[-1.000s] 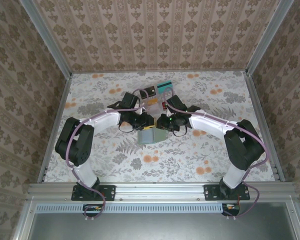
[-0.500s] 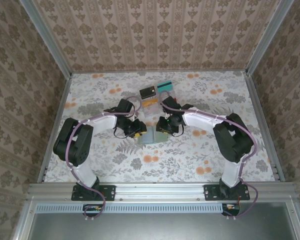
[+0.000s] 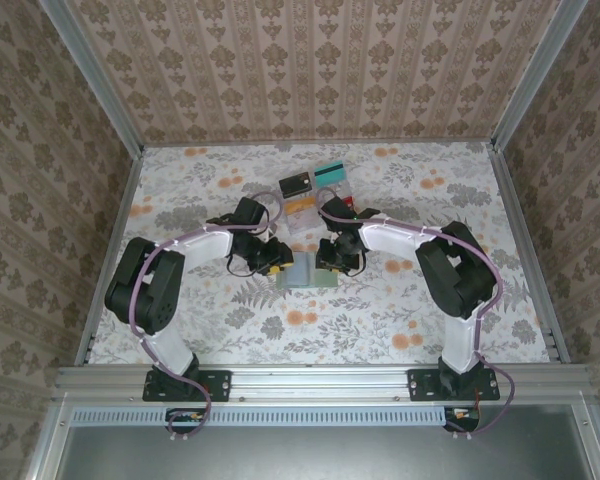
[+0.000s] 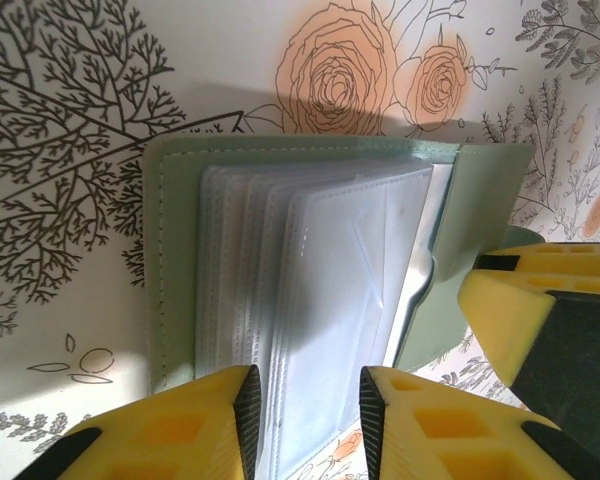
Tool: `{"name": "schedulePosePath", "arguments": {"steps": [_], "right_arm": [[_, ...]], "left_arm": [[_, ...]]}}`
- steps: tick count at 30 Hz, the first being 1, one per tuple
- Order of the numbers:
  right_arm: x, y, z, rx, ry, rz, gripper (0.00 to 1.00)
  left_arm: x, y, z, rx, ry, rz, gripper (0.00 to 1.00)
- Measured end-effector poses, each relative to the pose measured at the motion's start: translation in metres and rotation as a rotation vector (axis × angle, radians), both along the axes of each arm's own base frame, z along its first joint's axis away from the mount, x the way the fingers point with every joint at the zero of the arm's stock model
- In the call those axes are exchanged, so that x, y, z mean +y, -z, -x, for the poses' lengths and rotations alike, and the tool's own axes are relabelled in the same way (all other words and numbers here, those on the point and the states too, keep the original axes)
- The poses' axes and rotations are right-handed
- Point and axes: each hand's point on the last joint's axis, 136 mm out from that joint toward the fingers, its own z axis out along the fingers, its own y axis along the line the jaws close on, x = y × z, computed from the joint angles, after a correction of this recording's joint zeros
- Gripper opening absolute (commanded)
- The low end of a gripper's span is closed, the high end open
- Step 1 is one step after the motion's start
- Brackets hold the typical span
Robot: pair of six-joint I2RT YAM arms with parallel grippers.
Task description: Take the credit cards out of the card holder
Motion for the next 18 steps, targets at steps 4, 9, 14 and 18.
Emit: {"name": "schedulePosePath", "arguments": {"steps": [4,9,14,18], "right_arm": [[0.0,0.001,0.0,0.001,-0.003,0.002,0.33],[0.0,0.001,0.0,0.003,-0.013,0.011,0.32],[-0.001,0.001,0.0,0.004,-0.016,0.015,0.32],[-0.001,0.002,0.0,0.005,-0.016,0.017,0.32]], "left_arm": [[-0.001,-0.002,-0.001,-0.001,0.001,0.005,0.32],[-0.004,-0.006,-0.004,-0.007,0.004,0.016,0.34],[-0.006,0.0,-0.007,0.006,0.007,0.011,0.38],[-0.004,0.009,-0.004,0.029,0.013,-0.009,0.39]]}}
